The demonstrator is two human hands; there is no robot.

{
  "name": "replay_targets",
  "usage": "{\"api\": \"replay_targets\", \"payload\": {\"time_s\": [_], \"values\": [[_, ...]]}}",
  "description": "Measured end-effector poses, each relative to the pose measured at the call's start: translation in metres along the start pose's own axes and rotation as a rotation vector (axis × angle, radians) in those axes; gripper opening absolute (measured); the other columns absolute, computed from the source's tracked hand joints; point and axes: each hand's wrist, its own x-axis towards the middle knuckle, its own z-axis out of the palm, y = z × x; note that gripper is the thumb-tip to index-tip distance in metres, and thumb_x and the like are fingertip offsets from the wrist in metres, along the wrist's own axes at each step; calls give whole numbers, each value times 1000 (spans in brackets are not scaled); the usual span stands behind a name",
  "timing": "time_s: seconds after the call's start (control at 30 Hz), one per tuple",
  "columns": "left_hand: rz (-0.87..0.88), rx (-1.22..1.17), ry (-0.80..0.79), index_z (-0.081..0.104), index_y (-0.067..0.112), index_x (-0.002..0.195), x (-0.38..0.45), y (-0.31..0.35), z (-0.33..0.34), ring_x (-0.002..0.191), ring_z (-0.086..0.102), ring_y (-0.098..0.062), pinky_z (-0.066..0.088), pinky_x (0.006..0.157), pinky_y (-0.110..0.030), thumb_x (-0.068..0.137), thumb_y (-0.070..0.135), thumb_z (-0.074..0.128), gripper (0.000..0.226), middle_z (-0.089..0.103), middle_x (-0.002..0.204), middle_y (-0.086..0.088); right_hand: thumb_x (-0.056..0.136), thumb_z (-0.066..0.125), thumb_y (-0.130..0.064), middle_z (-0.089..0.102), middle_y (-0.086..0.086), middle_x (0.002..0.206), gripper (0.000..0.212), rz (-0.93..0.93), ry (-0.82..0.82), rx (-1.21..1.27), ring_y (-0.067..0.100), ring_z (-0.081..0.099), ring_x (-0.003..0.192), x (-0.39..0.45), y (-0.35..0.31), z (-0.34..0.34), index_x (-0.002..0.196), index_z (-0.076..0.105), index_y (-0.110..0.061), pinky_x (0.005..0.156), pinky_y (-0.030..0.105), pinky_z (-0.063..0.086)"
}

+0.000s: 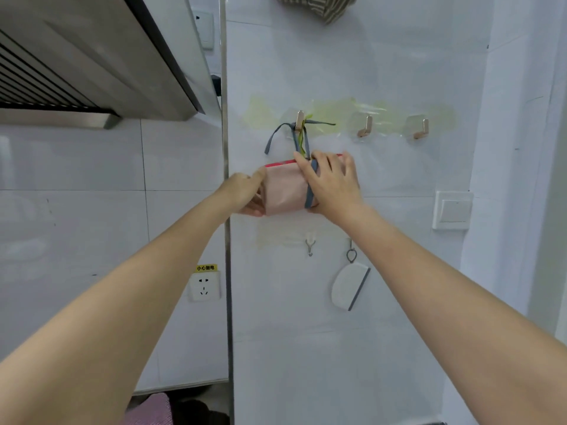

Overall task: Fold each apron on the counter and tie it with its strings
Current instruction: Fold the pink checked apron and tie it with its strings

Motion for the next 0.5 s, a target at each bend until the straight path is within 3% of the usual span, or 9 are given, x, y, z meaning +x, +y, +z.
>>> {"api": "replay_targets", "payload": {"time_s": [0.07,0.13,0.23,0.3,0.4,0.47,0.5], "values": [[9,13,26,57,0,88,-2,-3,-4,59,64,-21,56,59,-26,98,44,34,50,64,76,-15,49,87,-36,47,16,133,112,2,-28,40,32,46,121,-2,-6,-1,144,30,-20,105,59,28],[30,45,64,55,0,98,-6,-6,-12,69,65,-25,55,65,-28,99,41,33,47,66,84,-17,61,82,-39,25,19,148,115,-4,-105,73,35,24,137,-9,-12,-6,150,11,-21,109,63,12],[79,75,117,56,4,94,-17,-20,-29,69,65,-22,54,61,-23,100,35,34,39,66,88,-15,66,78,-44,3,18,156,115,15,-84,155,37,3,144,-21,-36,-26,151,4,-21,109,63,2],[113,93,130,56,8,84,-30,-40,-42,63,63,-16,51,52,-16,99,28,37,32,65,85,-13,66,77,-45,16,19,154,99,-20,43,261,35,8,142,-30,-70,-40,146,25,-16,110,61,8],[96,198,75,56,8,85,-58,-78,-63,63,62,-10,48,49,-11,94,12,39,19,64,81,-7,69,68,-34,52,19,129,53,-109,340,439,32,33,121,-43,-139,-49,114,59,-9,99,50,32],[45,289,-11,56,8,92,-83,-112,-81,66,61,-9,50,54,-14,91,6,38,18,62,79,-2,71,62,-22,58,17,118,36,-139,363,545,35,48,111,-57,-188,-56,104,63,-7,93,43,32],[8,314,-47,55,8,93,-97,-134,-95,69,61,-12,49,58,-17,90,4,38,18,61,79,-2,73,60,-18,56,17,118,35,-159,271,616,37,51,110,-67,-216,-60,106,62,-5,94,42,31]]}}
